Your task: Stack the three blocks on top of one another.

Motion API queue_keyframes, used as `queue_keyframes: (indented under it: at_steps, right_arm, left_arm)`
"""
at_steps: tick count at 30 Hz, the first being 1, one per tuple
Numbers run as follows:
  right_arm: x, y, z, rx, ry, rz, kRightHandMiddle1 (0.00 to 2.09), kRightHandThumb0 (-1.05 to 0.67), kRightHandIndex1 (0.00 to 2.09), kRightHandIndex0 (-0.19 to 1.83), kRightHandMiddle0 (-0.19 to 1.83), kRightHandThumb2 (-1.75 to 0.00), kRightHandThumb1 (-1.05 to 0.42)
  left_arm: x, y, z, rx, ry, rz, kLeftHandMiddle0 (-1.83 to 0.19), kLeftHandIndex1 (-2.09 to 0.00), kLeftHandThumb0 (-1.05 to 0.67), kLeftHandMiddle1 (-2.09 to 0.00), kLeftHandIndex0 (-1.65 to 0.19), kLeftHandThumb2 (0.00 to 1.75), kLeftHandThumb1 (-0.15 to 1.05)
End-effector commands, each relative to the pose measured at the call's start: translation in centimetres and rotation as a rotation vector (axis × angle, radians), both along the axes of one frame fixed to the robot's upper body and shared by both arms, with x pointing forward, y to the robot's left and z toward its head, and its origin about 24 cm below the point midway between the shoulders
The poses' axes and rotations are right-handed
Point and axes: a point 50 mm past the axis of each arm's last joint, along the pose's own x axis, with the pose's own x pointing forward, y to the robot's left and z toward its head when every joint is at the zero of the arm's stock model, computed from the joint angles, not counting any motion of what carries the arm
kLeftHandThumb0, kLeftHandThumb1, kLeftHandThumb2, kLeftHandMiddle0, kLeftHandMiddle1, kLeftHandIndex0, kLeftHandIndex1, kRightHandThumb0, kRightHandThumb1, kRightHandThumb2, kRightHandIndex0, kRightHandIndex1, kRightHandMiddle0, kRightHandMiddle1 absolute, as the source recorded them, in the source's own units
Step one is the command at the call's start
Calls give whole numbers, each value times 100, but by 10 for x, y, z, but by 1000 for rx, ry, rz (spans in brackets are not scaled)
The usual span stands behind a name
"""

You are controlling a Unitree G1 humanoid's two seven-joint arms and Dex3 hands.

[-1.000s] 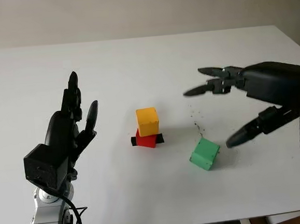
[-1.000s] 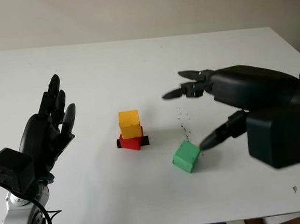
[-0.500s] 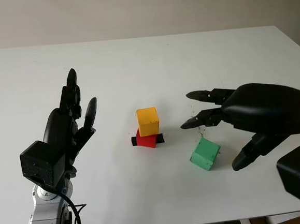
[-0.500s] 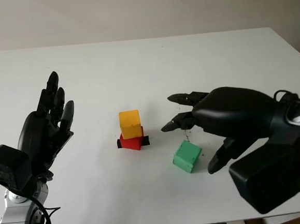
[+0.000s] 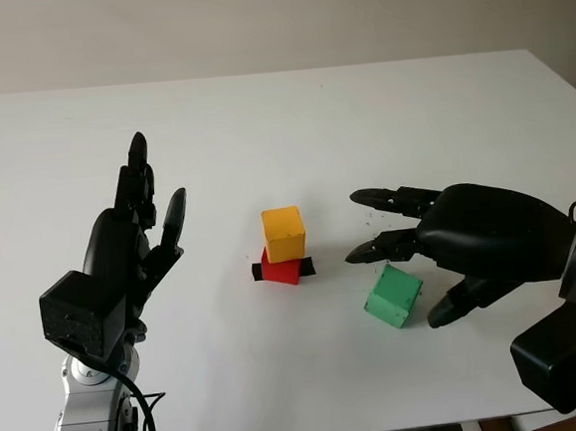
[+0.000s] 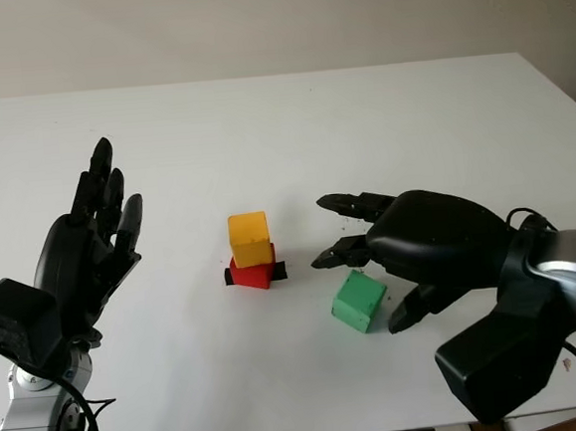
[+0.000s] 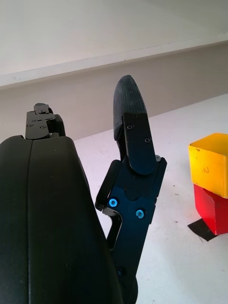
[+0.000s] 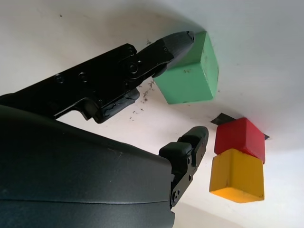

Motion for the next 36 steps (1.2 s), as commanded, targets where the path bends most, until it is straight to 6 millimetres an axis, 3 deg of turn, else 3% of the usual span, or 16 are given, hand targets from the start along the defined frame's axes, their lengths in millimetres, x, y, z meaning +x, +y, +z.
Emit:
queue_keyframes:
  at_steps: [1, 18, 32, 34, 36]
  right_arm:
    - [1, -1, -4, -2, -10, 12, 25, -53, 8, 7, 50, -6, -85]
    - [6, -4, -18, -32, -7, 17, 30, -53, 7, 12, 53, -6, -86]
    - [6, 1, -24, 108, 0, 21, 39, -48, 8, 18, 58, -5, -85]
    - [7, 1, -24, 115, -6, 25, 42, -47, 9, 19, 61, -5, -85]
    - [7, 2, -23, 123, -13, 34, 71, -46, 7, 23, 55, -6, -89]
  left_arm:
    - [-2, 1, 3, 5, -14, 8, 10, -6, -67, -6, 9, 52, 105]
    - [-3, 3, 1, 6, -18, -4, 11, -5, -66, -5, 10, 54, 105]
    - [-5, 0, 1, 2, -5, 10, 8, -6, -68, -6, 7, 53, 105]
    - [-5, 0, 1, 6, -7, 10, 8, -6, -68, -6, 7, 53, 105]
    - [-5, 0, 0, 13, -9, 12, 8, -6, -68, -6, 7, 53, 105]
